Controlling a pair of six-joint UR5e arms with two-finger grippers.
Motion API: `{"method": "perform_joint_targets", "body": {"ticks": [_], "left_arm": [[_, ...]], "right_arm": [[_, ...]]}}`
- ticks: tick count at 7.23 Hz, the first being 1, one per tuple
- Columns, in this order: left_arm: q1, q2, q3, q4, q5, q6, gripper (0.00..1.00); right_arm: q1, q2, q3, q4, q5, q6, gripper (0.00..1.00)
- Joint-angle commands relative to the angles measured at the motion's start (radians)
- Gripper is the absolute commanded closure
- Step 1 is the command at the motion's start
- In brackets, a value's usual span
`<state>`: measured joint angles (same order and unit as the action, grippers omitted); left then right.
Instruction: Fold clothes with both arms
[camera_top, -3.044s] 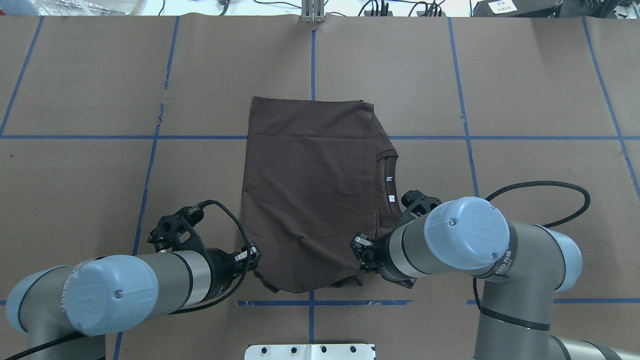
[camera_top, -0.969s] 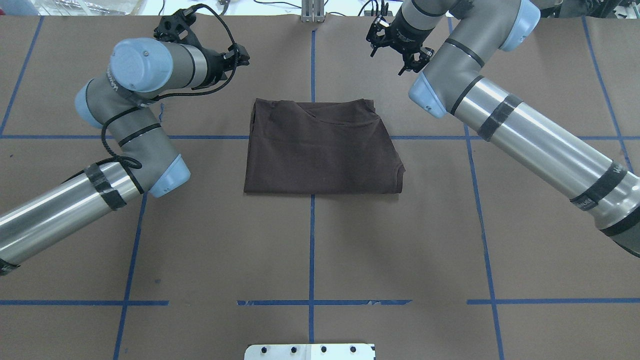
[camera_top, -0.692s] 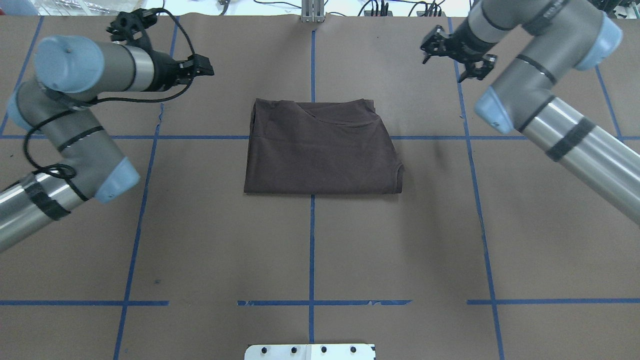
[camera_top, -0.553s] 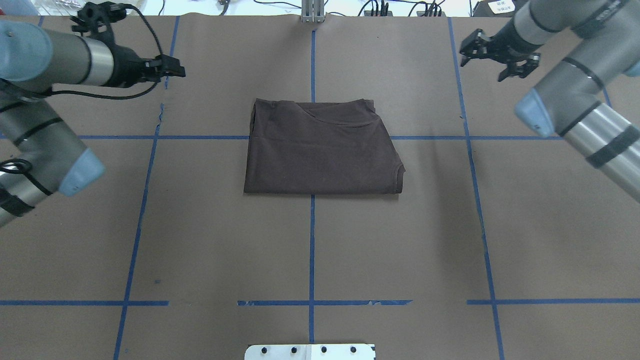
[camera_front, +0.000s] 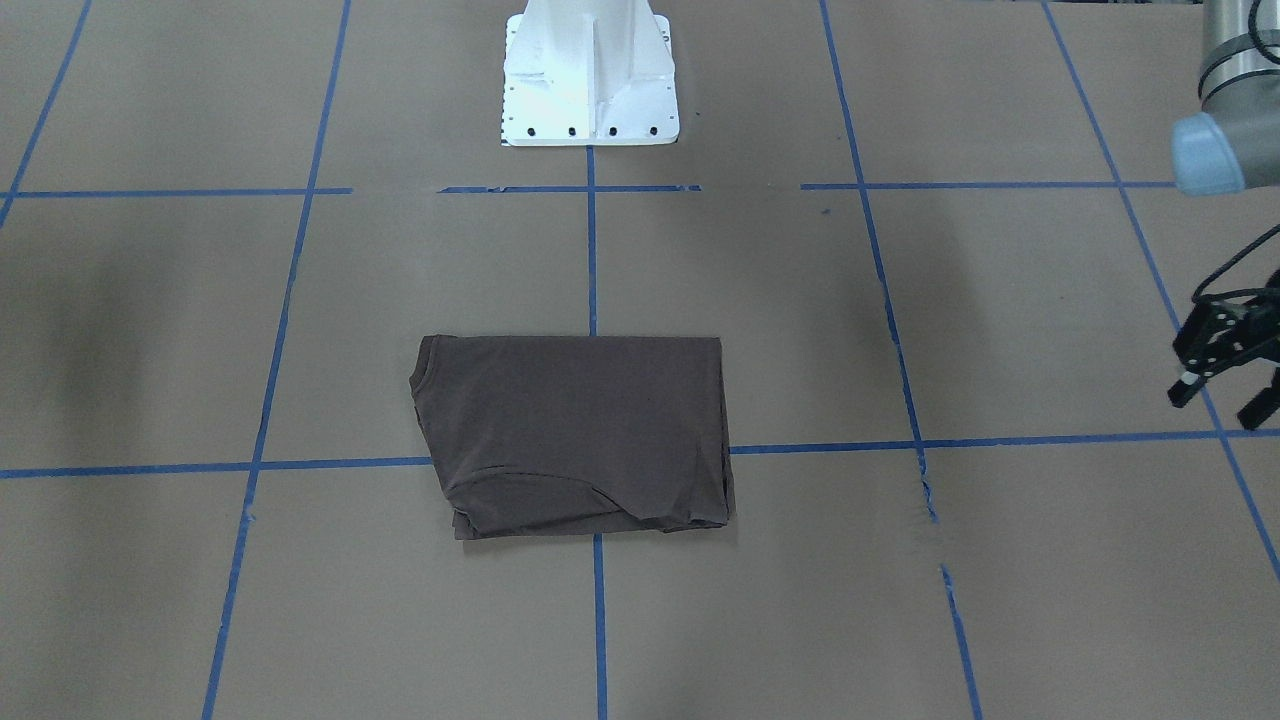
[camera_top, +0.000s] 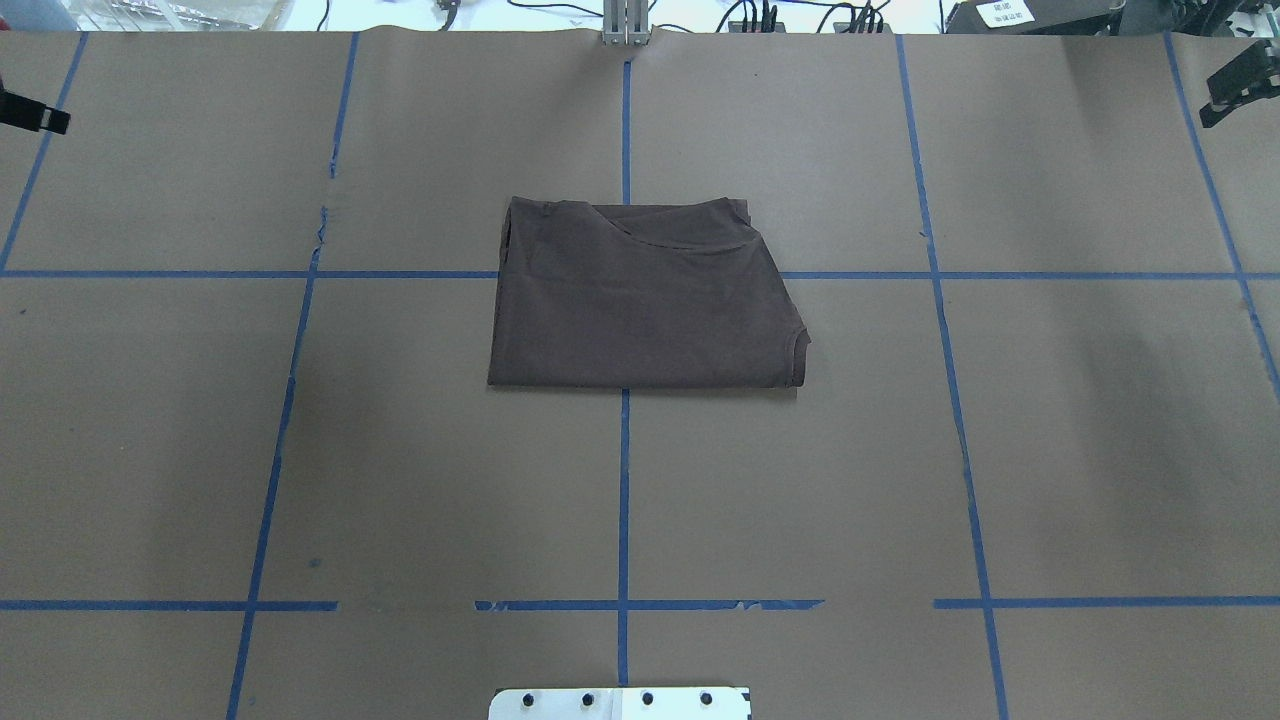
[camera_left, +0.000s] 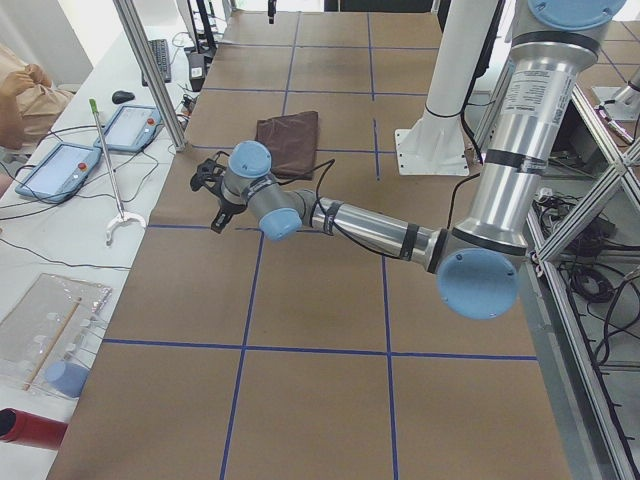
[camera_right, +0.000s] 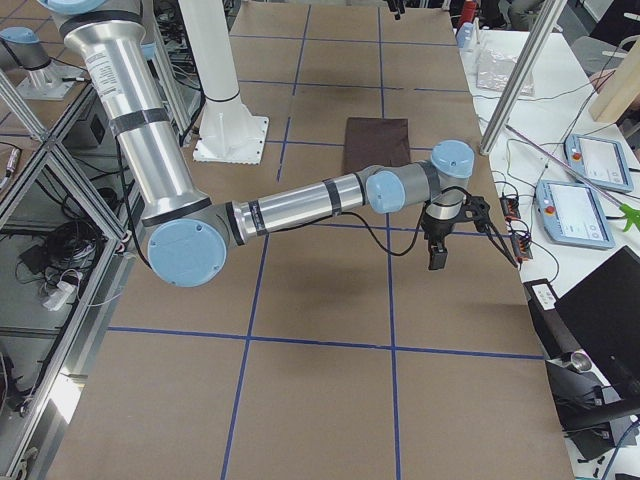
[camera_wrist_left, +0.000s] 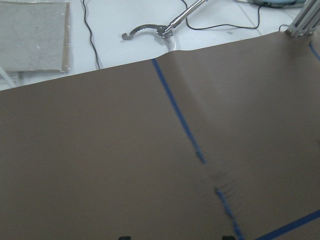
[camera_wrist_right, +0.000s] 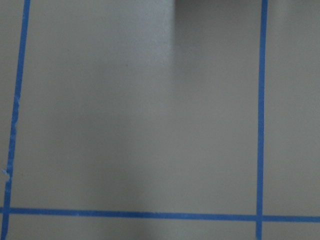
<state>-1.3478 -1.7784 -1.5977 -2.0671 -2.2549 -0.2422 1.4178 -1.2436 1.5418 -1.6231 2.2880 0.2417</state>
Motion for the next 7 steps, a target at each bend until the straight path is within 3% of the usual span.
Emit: {"method": "perform_joint_targets", "body": {"ticks": [1,2,4,7], "left_arm": [[-0.091,-0.001,-0.03,0.392,-0.009,0.293,0.29],[-0.093,-0.006,-0.036,0.454,-0.011,0.303,0.25],[-0.093,-0.015,-0.045,0.444,-0.014,0.302,0.05],[-0.093,-0.001,-0.097,0.446,-0.041,0.297,0.01]], "right_arm": [[0.059,-0.089,0.052,-0.081,0.076,-0.113,0.0],[0.062,-0.085,0.047,-0.083,0.07,-0.139,0.0],[0.055,-0.059,0.037,-0.084,0.067,-0.137,0.0],[0.053,-0.062,0.046,-0.086,0.08,-0.133,0.0]]}}
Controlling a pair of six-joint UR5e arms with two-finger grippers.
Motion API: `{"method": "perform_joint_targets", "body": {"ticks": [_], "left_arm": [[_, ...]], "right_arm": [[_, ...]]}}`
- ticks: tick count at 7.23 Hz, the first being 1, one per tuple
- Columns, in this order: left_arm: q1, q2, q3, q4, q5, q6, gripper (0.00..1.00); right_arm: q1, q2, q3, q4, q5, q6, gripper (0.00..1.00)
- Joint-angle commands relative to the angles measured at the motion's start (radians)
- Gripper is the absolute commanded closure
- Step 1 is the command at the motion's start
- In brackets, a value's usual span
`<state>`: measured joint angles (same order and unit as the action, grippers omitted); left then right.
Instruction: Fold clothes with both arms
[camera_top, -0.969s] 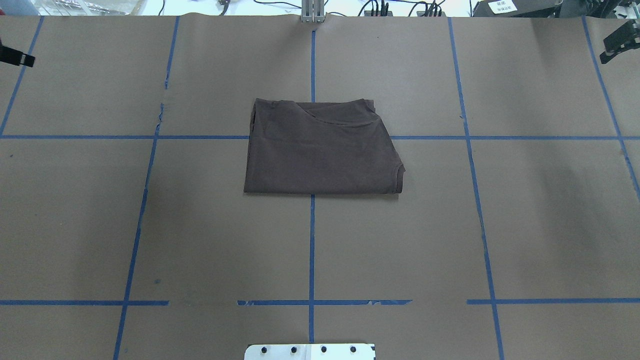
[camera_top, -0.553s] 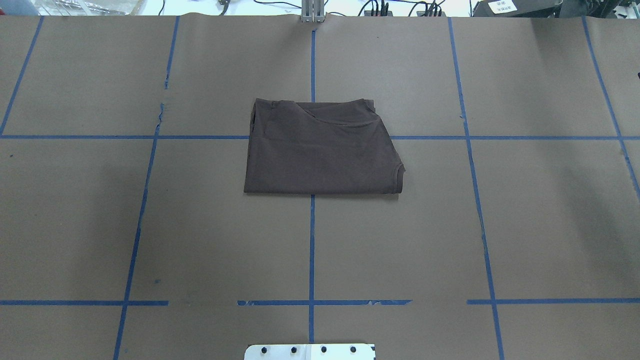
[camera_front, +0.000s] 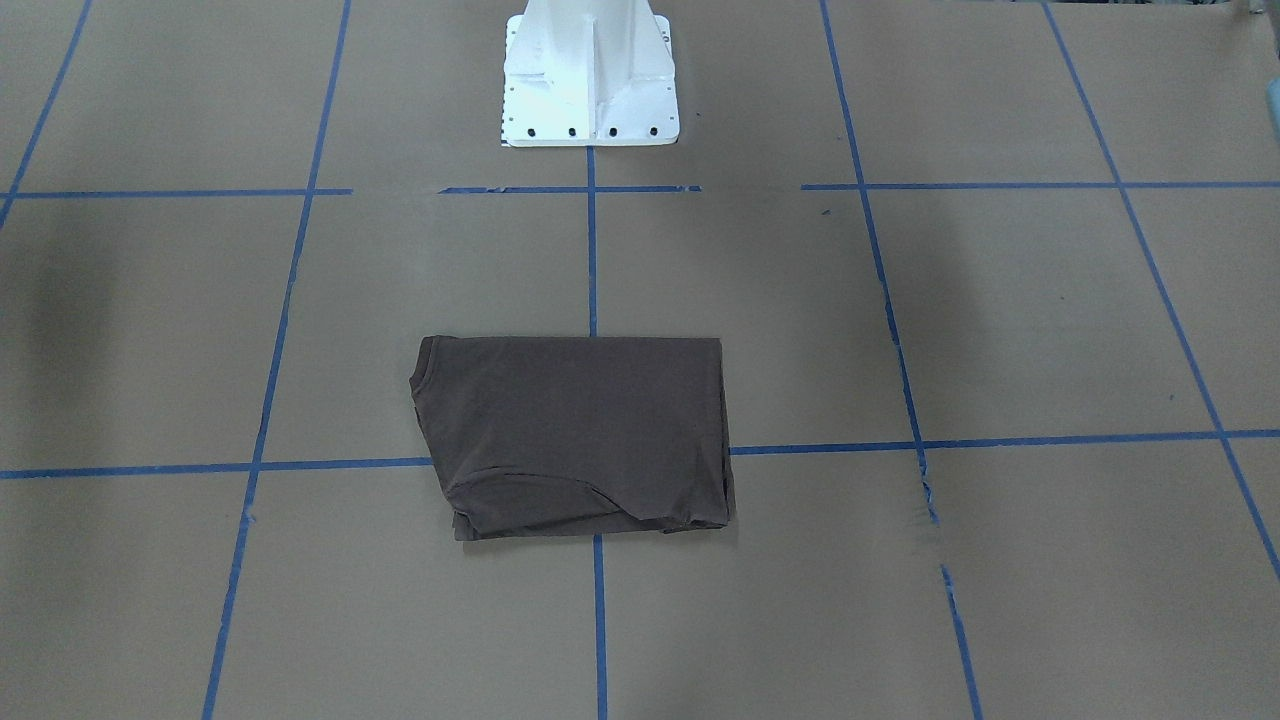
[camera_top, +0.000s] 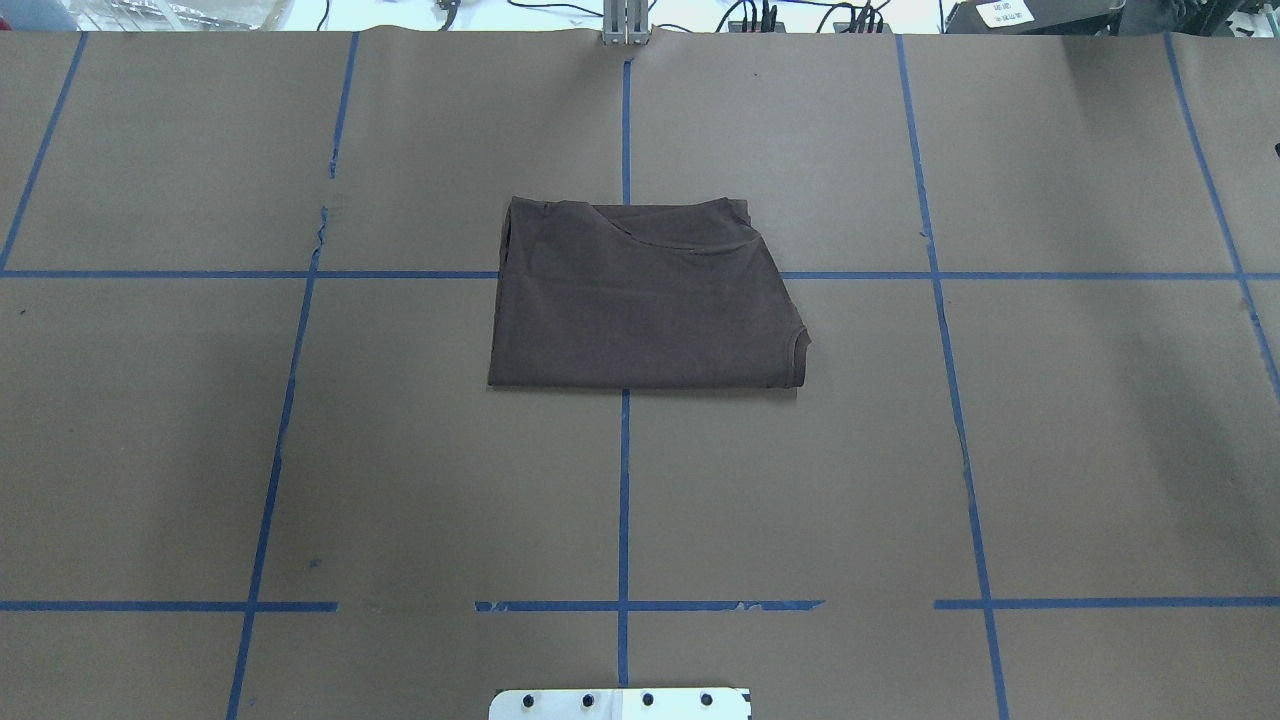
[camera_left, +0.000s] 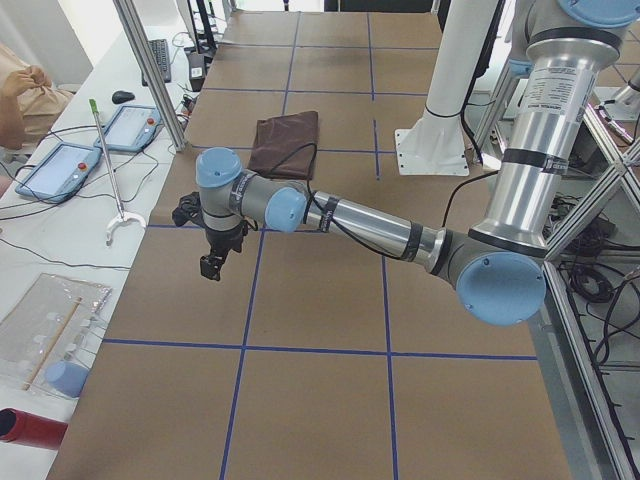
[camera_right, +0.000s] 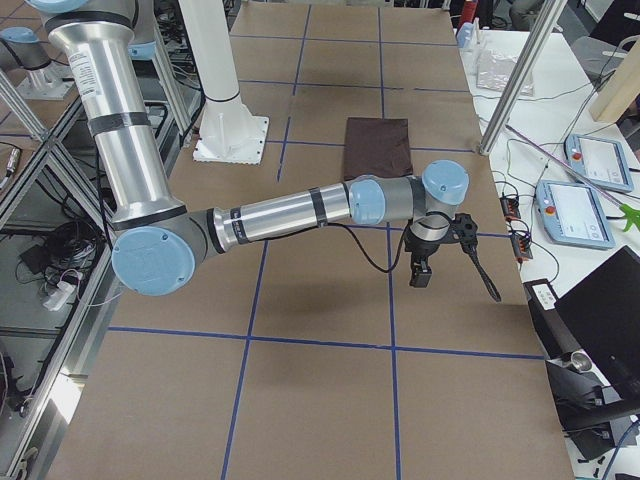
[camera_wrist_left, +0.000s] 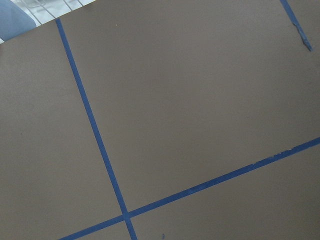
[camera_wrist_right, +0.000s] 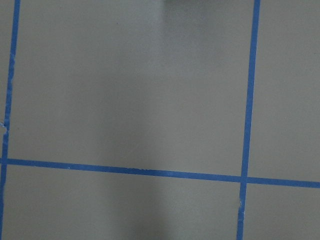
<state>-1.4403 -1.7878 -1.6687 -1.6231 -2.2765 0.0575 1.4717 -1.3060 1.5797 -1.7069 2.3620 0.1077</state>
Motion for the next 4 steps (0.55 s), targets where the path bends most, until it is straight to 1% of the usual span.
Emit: {"method": "perform_joint_targets", "body": {"ticks": [1,3,4], "left_arm": [[-0.003,0.033,-0.039,0.002,-0.053,-0.001,0.01],[-0.002,0.042,-0.045,-0.004,-0.055,0.002,0.01],[-0.002,0.042,-0.074,-0.001,-0.057,-0.001,0.01]], "right_arm": [[-0.001,-0.009,0.006,0.003,0.006,0.001,0.0],[-0.001,-0.006,-0.001,0.004,0.005,0.001,0.0],[-0.001,-0.001,-0.003,0.004,0.0,0.001,0.0]]}}
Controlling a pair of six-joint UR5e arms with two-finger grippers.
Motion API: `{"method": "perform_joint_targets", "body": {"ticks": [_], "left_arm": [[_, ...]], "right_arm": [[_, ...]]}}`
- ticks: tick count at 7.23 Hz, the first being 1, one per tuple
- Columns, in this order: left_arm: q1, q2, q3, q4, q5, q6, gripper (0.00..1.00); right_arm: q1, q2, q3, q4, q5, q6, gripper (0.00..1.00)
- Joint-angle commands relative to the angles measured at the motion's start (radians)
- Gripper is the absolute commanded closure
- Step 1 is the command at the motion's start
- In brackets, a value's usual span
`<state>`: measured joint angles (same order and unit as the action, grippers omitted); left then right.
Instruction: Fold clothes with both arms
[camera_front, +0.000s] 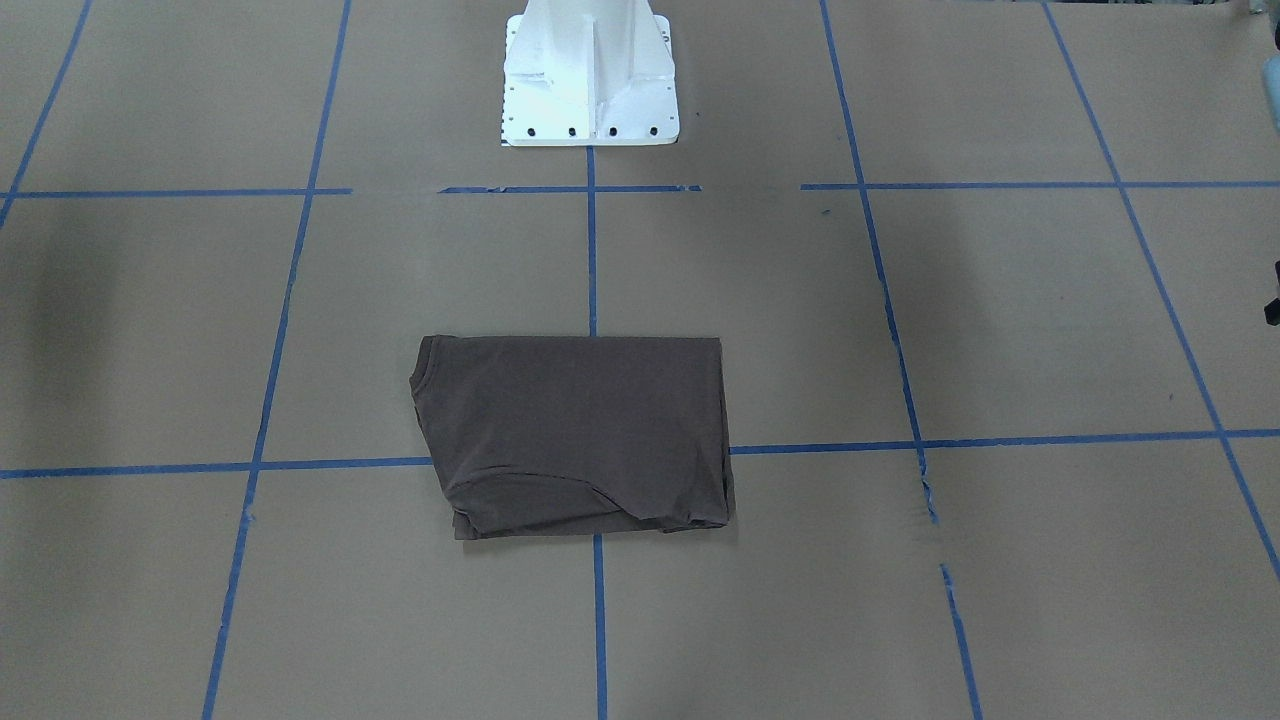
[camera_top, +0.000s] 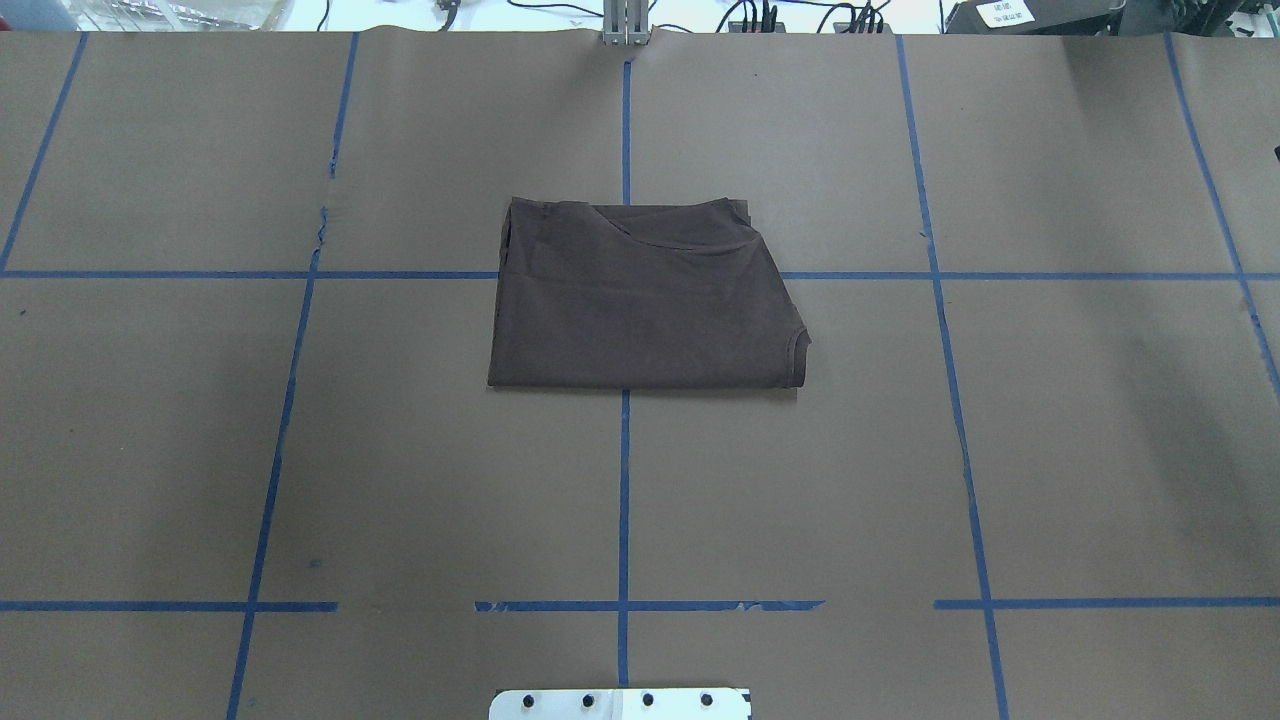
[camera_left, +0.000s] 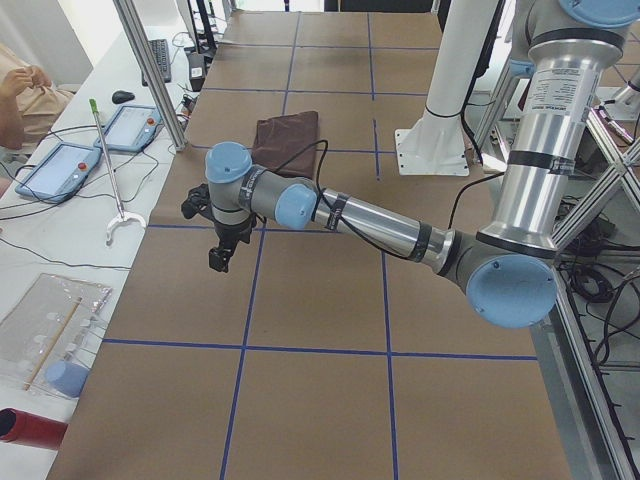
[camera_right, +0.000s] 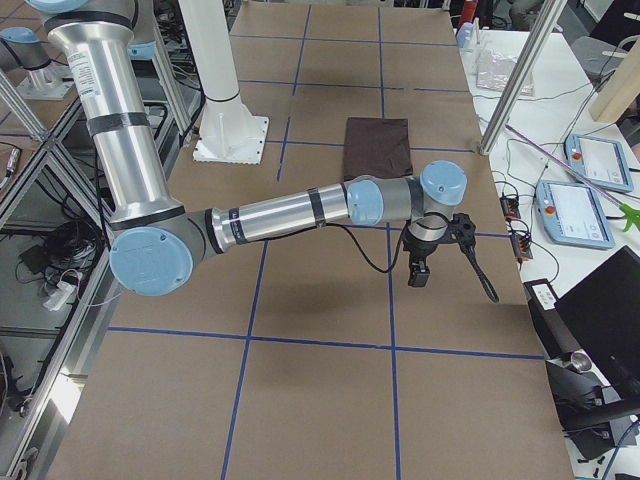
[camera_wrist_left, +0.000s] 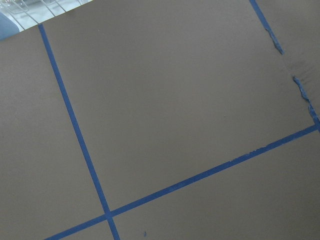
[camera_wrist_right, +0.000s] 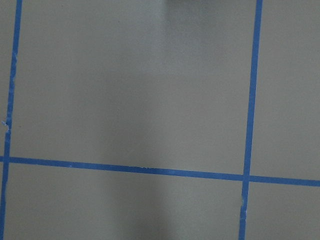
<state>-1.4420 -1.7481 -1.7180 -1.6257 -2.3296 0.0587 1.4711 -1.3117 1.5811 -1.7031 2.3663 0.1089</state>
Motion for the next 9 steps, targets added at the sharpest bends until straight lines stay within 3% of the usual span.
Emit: {"method": "perform_joint_targets", "body": {"ticks": [1,5,9], "left_arm": [[0.0,0.002,-0.029,0.0,-0.001,-0.002,0.01],[-0.001,-0.004,-0.076,0.004,0.0,-0.005,0.01],[-0.005,0.05,-0.219,0.009,0.006,-0.031,0.01]], "right_arm": [[0.0,0.006,-0.004,0.0,0.001,-0.003,0.0],[0.001,0.028,-0.001,0.005,0.007,0.005,0.0],[-0.02,0.014,-0.026,0.007,0.004,0.003,0.0]]}}
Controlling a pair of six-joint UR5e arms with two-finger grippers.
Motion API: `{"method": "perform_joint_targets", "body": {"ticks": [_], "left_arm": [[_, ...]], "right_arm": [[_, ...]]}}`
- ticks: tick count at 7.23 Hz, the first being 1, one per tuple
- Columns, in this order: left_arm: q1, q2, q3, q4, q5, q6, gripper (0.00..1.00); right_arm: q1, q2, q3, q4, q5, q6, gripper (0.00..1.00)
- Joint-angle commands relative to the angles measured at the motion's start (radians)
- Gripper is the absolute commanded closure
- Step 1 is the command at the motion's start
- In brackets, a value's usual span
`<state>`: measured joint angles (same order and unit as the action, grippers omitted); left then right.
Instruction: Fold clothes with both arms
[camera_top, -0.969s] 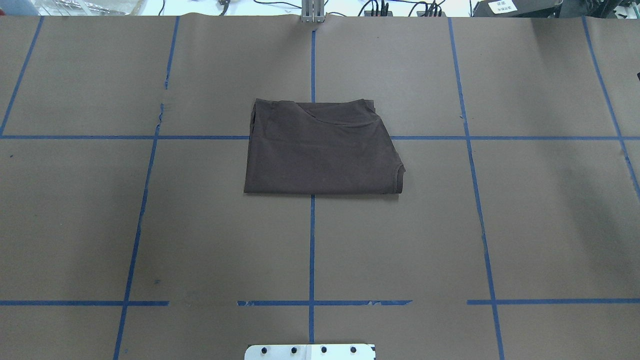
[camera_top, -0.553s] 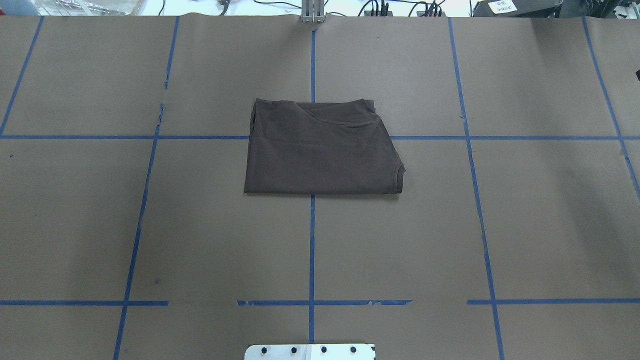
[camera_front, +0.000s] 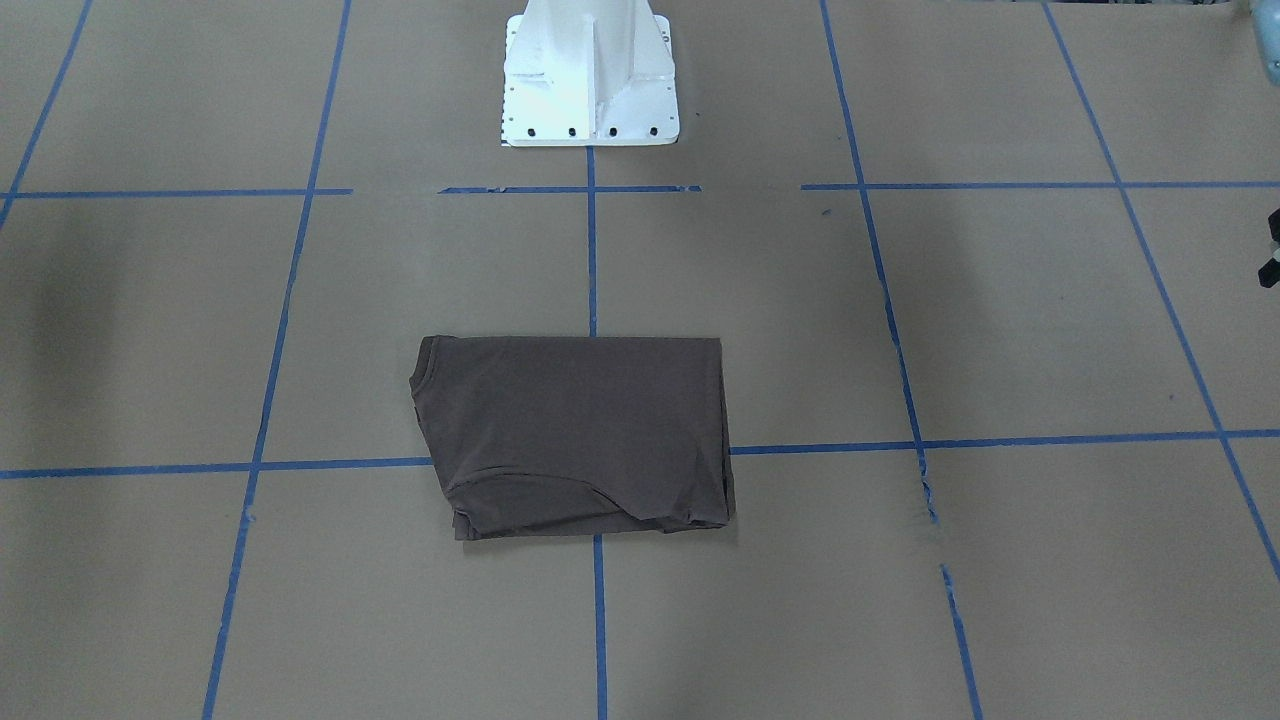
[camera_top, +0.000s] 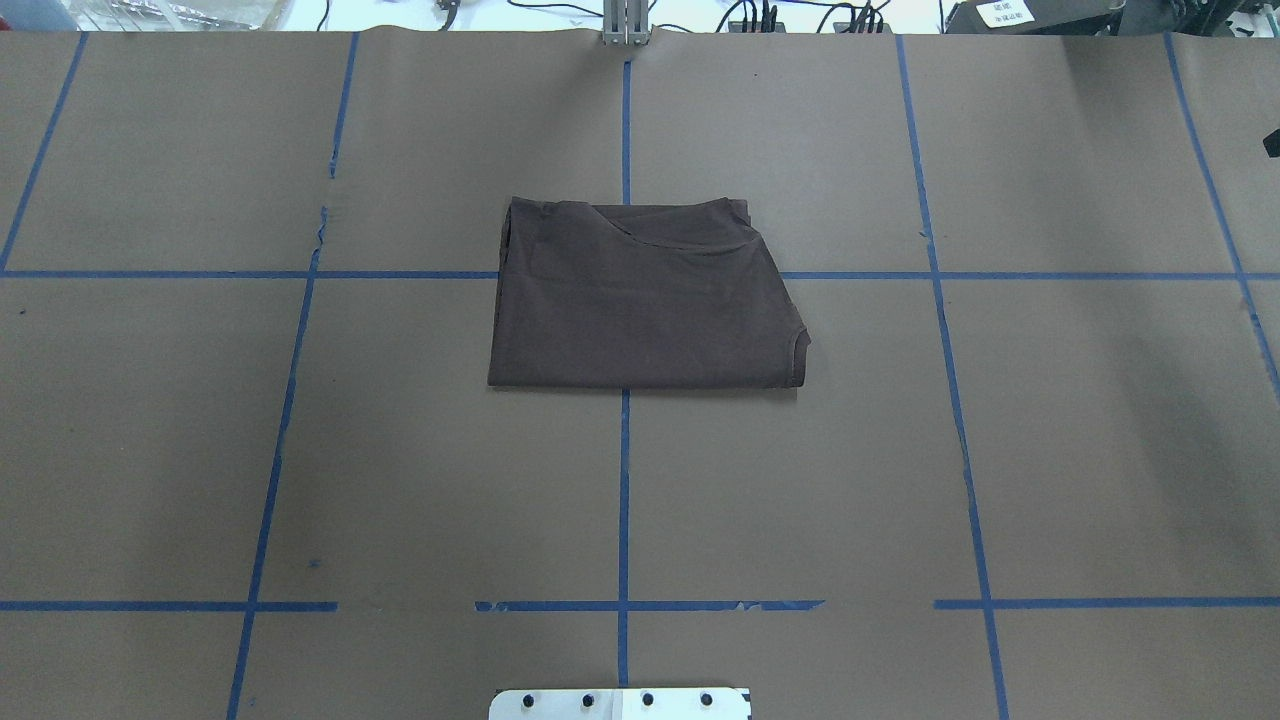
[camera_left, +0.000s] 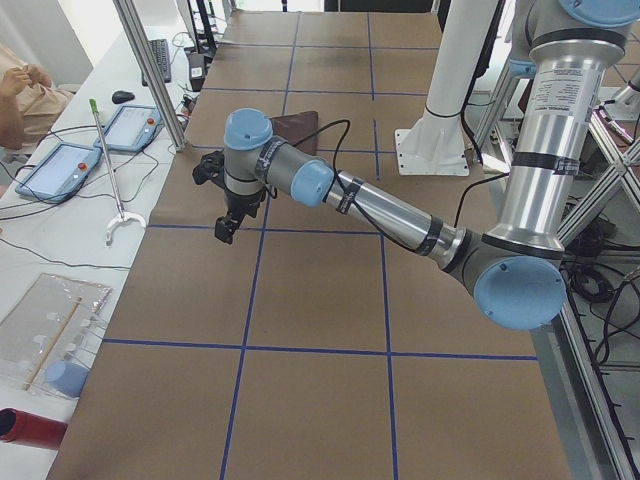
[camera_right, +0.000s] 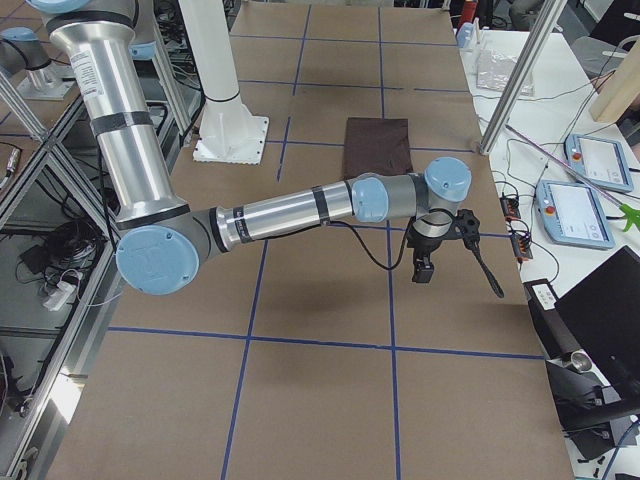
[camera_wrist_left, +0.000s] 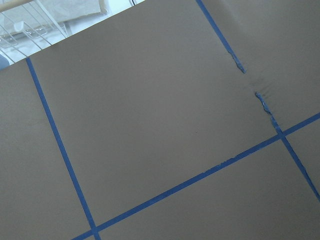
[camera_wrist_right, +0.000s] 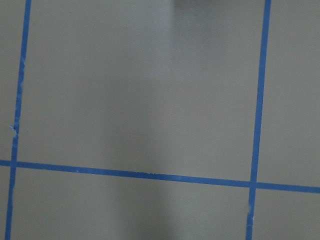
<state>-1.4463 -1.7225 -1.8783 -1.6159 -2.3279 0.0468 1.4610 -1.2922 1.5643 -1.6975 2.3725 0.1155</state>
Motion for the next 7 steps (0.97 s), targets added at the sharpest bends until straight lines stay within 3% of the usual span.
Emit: {"method": "perform_joint_targets", "body": {"ticks": [1,2,3,5,6,7], "left_arm": [[0.0,0.076,-0.165,-0.001,0.002,-0.022,0.01],[-0.002,0.154,-0.289,0.008,0.002,-0.024,0.01],[-0.005,0.197,-0.344,0.005,0.007,-0.019,0.01],[-0.008,0.218,-0.316,0.007,0.009,-0.021,0.01],[-0.008,0.275,-0.321,0.001,0.009,-0.018,0.01],[-0.008,0.285,-0.306,0.004,0.01,-0.021,0.01]], "right_arm": [[-0.01,-0.007,-0.01,0.001,0.005,-0.007,0.0],[-0.005,-0.001,0.008,0.001,0.005,-0.002,0.0],[-0.005,-0.01,0.02,0.002,0.004,-0.011,0.0],[0.004,-0.012,0.052,-0.007,-0.005,-0.014,0.0],[0.002,-0.01,0.083,-0.004,0.002,-0.014,0.0],[0.002,-0.045,0.15,-0.019,-0.002,-0.014,0.0]]}}
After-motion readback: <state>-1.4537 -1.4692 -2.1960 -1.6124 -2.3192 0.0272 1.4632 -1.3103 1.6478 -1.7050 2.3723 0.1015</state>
